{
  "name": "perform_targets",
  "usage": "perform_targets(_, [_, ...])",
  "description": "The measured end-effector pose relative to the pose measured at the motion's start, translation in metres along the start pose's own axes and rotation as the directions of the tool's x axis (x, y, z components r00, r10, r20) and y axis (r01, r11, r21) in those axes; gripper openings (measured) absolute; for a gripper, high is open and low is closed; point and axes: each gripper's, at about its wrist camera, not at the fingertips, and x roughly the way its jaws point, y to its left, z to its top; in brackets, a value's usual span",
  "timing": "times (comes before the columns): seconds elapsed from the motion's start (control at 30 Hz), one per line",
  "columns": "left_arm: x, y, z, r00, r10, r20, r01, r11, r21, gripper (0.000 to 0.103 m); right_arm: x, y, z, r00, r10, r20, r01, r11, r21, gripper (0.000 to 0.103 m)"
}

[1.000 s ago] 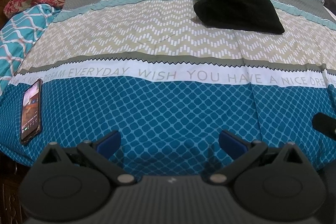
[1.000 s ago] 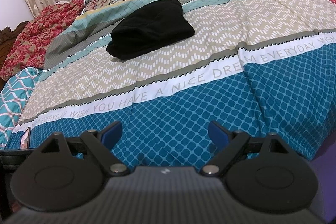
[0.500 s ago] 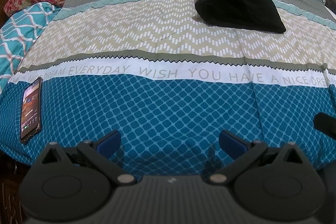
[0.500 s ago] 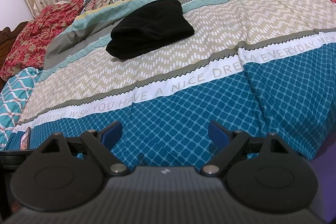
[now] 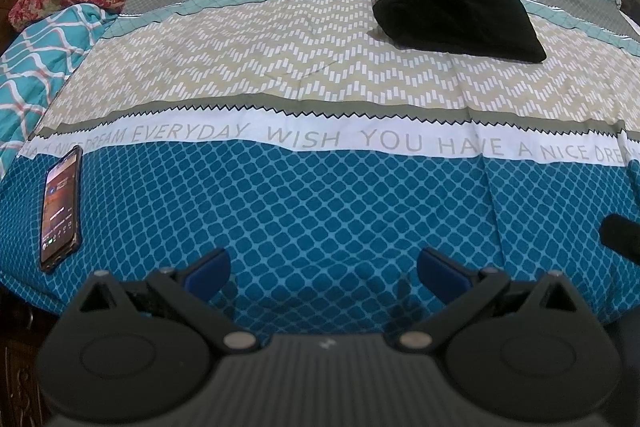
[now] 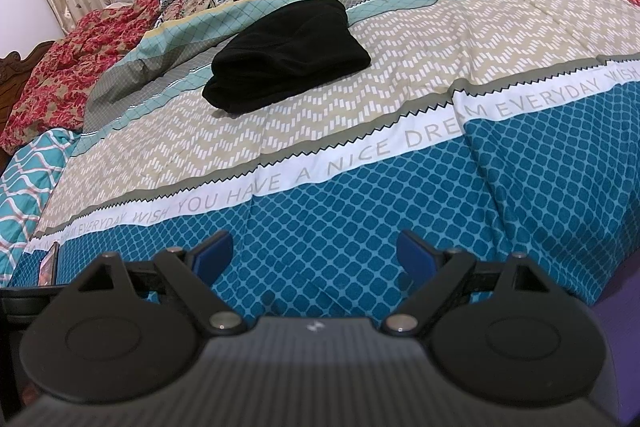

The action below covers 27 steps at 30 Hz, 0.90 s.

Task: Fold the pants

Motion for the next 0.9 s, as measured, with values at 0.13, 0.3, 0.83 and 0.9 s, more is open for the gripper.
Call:
perform_targets(0.13, [0.0005, -0.001, -0.0005, 1.0, 0.003, -0.004, -0.003, 1.0, 0.002, 0.103, 0.0, -0.0003, -0.0001, 1.0, 0.0, 0.0, 0.0, 1.0, 0.0, 0.091])
perform_targets(0.3, [0.002, -0.0015, -0.0001, 1.0, 0.009, -0.013, -0.009, 1.0, 0.002, 0.103, 0.0001, -0.0005, -0.0001, 1.0, 0.0, 0.001, 0.0, 1.0, -0.002, 0.091])
perform_targets(0.83, [0.003, -0.0042, -0.0019, 0.999, 0.017, -0.033, -0.017, 1.0, 0.006, 0.103, -0.0019, 0.0017, -0.0006, 1.0, 0.0, 0.007, 0.0, 1.0, -0.001, 0.091])
perform_targets(0.9, [0.0035, -0.0046, -0.0019, 0.999, 0.017, -0.035, -0.016, 1.0, 0.007, 0.103, -0.0019, 0.0017, -0.0006, 1.0, -0.001, 0.006, 0.001, 1.0, 0.0, 0.091])
